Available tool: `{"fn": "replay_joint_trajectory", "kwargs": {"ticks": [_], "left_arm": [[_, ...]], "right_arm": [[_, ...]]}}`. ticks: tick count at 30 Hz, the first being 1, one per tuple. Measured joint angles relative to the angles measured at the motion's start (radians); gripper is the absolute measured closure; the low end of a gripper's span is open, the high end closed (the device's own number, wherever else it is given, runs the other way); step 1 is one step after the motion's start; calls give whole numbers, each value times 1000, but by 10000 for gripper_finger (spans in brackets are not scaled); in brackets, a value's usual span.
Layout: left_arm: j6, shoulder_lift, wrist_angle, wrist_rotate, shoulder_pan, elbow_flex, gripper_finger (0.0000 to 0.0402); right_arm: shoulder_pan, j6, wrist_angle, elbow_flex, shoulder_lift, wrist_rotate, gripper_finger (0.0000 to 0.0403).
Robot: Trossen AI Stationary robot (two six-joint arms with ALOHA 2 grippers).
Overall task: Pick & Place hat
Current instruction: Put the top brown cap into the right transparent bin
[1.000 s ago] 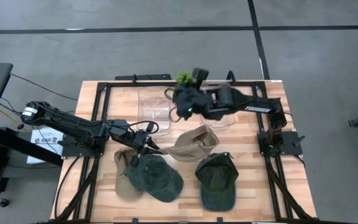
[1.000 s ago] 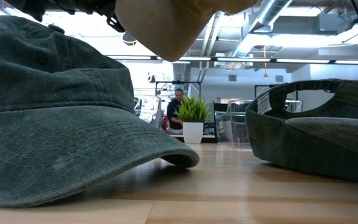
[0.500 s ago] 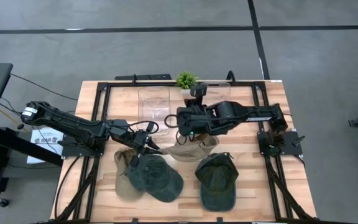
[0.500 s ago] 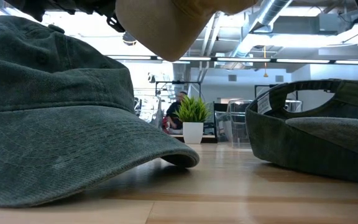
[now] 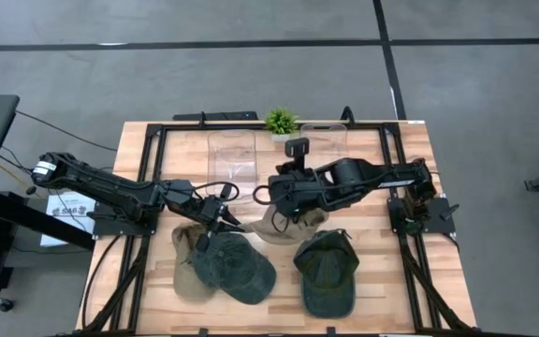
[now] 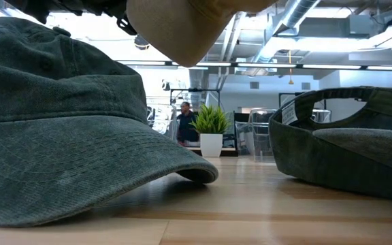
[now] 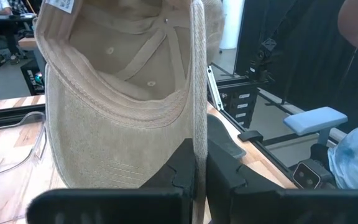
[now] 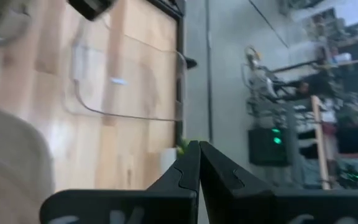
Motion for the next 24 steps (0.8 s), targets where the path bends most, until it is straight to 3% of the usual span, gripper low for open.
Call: {"fn": "replay_joint_trajectory", "kwargs": {"ticks": [9, 18, 24], "left_arm": [[0, 0, 0, 0, 0, 0, 384], [0, 0, 0, 0, 0, 0, 384], [0, 0, 0, 0, 0, 0, 384]], "right_arm": [[14, 25, 5, 0, -41, -45, 403], [-23, 20, 13, 0, -30, 128, 403], [-53, 43, -11, -13, -13, 108, 403]]}}
